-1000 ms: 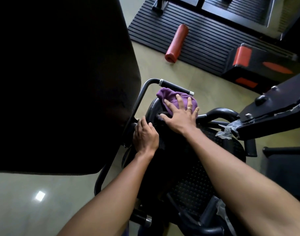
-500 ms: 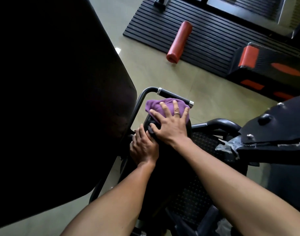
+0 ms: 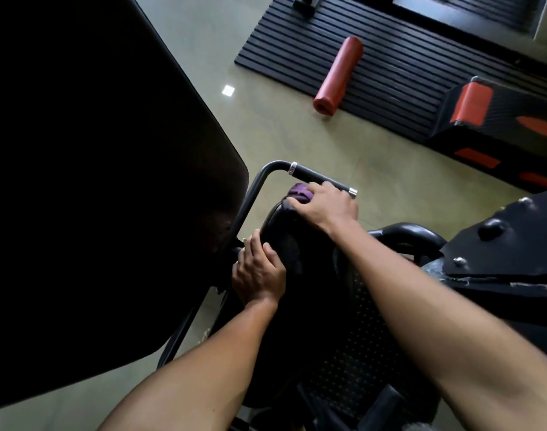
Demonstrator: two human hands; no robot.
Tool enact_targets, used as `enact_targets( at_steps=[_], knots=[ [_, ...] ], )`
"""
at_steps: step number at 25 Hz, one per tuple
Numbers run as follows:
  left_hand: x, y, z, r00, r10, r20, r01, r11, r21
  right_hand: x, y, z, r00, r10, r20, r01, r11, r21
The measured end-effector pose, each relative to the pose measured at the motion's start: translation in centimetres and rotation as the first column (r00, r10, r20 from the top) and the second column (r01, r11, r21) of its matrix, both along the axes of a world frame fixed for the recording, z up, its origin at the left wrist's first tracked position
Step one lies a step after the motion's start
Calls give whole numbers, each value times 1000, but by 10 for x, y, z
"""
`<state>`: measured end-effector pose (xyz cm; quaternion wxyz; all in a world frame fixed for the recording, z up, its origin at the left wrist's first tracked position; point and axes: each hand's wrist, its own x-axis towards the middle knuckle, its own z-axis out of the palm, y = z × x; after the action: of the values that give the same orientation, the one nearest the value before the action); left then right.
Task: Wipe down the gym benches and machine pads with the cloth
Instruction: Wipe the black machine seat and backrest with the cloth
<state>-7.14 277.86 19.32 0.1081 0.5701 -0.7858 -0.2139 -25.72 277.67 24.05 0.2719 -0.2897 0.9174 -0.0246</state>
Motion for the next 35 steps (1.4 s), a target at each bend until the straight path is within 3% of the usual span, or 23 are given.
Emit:
enact_targets(
  at_steps=[2, 6, 8, 10, 13, 17, 19, 20, 22, 24, 25, 29, 31, 35],
  knots=[
    [-1, 2, 1, 1000, 13, -7, -13, 1000, -1, 9, 47, -3, 993, -121, -4, 121, 988, -92],
    [0, 2, -1, 1000, 8, -21, -8, 1000, 25, 34, 86, -13, 945, -327, 31, 328, 938, -110],
    [-2, 1, -3, 1000, 11, -22, -10, 1000, 19, 34, 58, -15, 961, -266, -70, 254, 956, -148],
    [-3, 2, -6, 1000, 15, -22, -15, 1000, 22, 45, 23, -15, 981, -78, -180, 55, 990, -128],
    [4, 1, -11, 1000, -30, 5, 30, 999, 18, 84, 2, -16, 961, 168, -221, -202, 970, -139],
    [8, -4, -8, 998, -70, 2, 70, 997, 33, 117, 61, -16, 962, 93, -258, -187, 910, -369],
    [4, -3, 0, 999, -32, -35, 34, 996, 78, 116, 98, -21, 954, 88, -288, -185, 925, -331],
    [2, -2, 4, 998, -20, -53, 25, 995, 96, 107, 107, -22, 960, 44, -275, -130, 944, -303],
    [0, -1, 9, 998, -15, -62, 22, 993, 114, 83, 102, -21, 971, -186, -151, 142, 954, -265],
    [0, -1, 10, 998, -36, -60, 43, 992, 119, 58, 78, -18, 885, -464, 36, 460, 860, -220],
    [0, -1, 10, 998, -41, -56, 47, 992, 118, 54, 70, -18, 866, -499, 41, 498, 849, -179],
    [1, -2, 8, 997, -67, -42, 72, 990, 124, 110, 90, -19, 939, -260, -225, 212, 953, -215],
    [3, -2, 8, 995, -92, -40, 96, 987, 127, 138, 113, -18, 943, -208, -260, 146, 960, -239],
    [5, -2, 4, 991, -132, -28, 134, 984, 114, 100, 113, -20, 906, -415, -86, 387, 894, -227]
  ],
)
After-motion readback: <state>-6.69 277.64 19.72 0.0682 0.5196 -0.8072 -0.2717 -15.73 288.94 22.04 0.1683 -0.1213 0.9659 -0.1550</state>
